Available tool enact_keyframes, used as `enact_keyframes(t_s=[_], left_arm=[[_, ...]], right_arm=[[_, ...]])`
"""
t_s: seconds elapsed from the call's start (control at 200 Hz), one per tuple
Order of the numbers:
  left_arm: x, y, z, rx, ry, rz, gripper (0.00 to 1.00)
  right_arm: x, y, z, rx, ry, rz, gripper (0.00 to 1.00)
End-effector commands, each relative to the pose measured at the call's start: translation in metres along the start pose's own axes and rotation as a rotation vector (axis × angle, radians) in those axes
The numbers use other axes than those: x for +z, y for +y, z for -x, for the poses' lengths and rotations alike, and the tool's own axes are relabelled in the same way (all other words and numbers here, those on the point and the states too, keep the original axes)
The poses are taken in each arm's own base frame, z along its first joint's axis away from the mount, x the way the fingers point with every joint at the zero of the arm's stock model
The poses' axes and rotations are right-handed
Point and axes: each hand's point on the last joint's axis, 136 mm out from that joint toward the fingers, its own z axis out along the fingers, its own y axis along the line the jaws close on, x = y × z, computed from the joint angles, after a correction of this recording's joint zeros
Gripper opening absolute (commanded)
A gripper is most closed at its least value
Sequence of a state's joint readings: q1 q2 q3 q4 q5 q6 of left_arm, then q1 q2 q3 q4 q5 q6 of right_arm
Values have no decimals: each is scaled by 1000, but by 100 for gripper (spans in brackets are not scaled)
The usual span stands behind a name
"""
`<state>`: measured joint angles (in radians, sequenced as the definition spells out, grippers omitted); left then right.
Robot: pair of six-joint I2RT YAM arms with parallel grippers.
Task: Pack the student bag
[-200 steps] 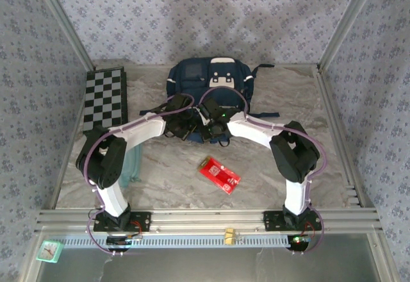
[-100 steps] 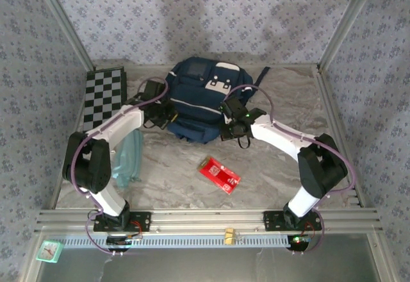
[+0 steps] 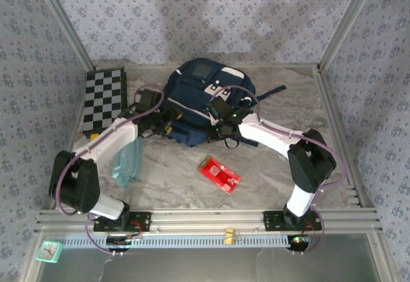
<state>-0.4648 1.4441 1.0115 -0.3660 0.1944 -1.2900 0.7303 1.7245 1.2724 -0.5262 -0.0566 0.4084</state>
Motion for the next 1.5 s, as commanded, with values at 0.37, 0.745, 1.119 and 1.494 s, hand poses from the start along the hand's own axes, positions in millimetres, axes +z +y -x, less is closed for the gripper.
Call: enact_keyframes(t_s=[0.37,0.745,1.119,1.494], left_arm=[[68,-15,-60,-245,46,80,68],[69,8,-42,-212,-52,192,16],[27,26,-11,-153,-146,178,0],[14,38,6,-95,-160,222,0]], right_arm=[[6,5,-8,19,0,2,0],[-2,-24,-18,28,21,-117,0],[-7,-118,-10,138,27,-306,0],[1,-139,9,202,12,-322,0]])
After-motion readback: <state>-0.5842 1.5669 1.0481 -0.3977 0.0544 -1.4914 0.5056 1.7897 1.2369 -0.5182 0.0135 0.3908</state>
